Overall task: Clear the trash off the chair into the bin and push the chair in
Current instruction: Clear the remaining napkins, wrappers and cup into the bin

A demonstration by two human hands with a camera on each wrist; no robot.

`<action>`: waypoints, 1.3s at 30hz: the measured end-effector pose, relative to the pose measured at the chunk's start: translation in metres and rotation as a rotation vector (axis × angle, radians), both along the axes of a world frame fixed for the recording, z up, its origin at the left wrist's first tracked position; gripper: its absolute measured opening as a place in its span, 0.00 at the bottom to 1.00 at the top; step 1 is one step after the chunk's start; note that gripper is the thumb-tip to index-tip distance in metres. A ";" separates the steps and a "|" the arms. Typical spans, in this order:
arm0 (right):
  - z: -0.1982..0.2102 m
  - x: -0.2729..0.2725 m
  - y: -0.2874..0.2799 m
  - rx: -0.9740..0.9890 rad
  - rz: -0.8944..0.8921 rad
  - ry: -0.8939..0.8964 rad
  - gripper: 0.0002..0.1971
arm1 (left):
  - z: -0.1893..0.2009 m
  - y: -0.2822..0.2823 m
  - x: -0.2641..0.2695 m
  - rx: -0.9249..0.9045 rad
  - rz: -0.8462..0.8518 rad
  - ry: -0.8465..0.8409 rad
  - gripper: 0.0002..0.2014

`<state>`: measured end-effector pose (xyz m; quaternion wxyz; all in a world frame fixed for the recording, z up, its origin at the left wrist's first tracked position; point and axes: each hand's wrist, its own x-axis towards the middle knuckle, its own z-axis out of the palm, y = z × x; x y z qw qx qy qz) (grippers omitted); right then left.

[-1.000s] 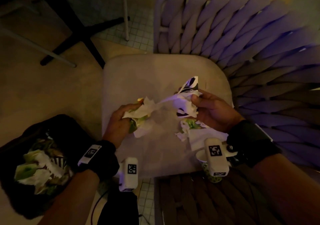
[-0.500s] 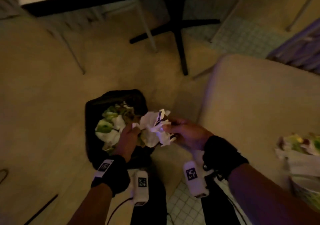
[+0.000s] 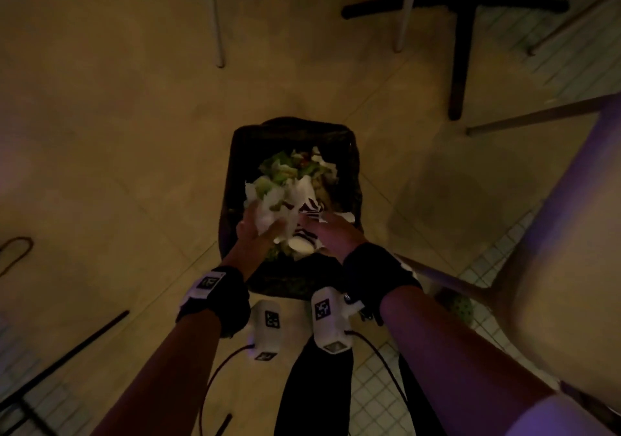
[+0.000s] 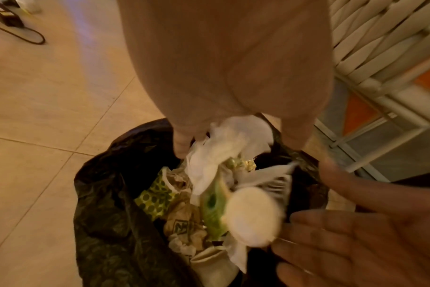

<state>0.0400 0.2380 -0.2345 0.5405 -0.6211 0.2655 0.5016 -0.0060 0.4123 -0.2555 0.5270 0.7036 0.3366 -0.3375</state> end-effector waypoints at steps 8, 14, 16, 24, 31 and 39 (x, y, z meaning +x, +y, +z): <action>0.027 -0.013 -0.060 -0.035 -0.026 0.033 0.26 | 0.041 -0.022 -0.004 0.079 -0.240 -0.163 0.55; 0.109 -0.017 -0.190 0.036 -0.217 0.019 0.02 | 0.084 -0.133 0.032 0.139 -0.447 -0.322 0.55; 0.135 -0.019 -0.251 0.041 -0.303 -0.064 0.09 | 0.105 -0.192 0.051 0.158 -0.561 -0.451 0.48; 0.187 -0.081 -0.530 -0.358 -0.377 -0.182 0.23 | 0.126 -0.455 0.058 0.004 -1.149 -0.765 0.39; 0.128 -0.138 -0.639 -0.722 0.226 0.178 0.43 | 0.120 -0.609 0.008 0.073 -1.804 -0.687 0.42; 0.102 -0.143 -0.640 -0.797 0.246 0.054 0.20 | 0.095 -0.635 -0.004 0.141 -1.970 -0.817 0.39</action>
